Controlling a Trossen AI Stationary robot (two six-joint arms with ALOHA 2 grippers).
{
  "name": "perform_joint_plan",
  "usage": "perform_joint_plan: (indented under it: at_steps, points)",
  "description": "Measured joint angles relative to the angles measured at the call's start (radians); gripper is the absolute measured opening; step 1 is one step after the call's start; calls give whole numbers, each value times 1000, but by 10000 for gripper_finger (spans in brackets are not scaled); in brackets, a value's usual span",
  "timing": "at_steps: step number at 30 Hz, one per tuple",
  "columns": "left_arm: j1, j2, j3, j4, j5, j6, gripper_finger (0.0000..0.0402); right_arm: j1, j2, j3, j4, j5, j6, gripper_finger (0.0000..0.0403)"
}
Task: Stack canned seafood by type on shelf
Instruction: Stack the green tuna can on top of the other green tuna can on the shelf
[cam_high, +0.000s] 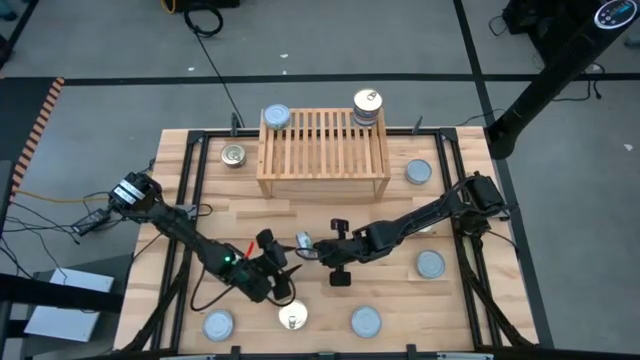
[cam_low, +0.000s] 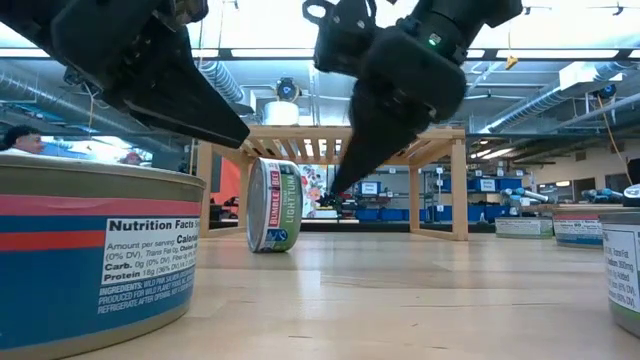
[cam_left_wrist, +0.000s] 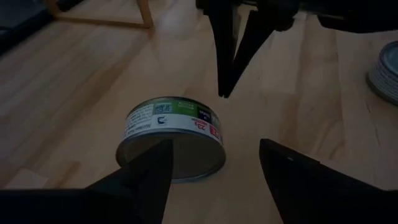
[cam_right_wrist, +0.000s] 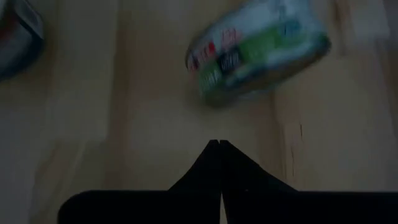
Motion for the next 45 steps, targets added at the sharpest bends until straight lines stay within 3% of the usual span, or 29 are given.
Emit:
perform_joint_plan:
  at_steps: [6,16,27,33,45]
  points:
    - [0,0,0,10,-43,9,243,0,-2,0,-41,1,-2,11]
    - [-1,0,0,137,-51,154,243,0,-2,0,5,0,-8,8]
    - [1,0,-81,204,-42,98,243,0,-2,0,63,0,-29,8]
    - [2,0,-84,217,12,82,243,0,-2,0,116,-10,-44,8]
    - [-1,0,-84,207,12,79,243,-2,16,0,79,30,-61,8]
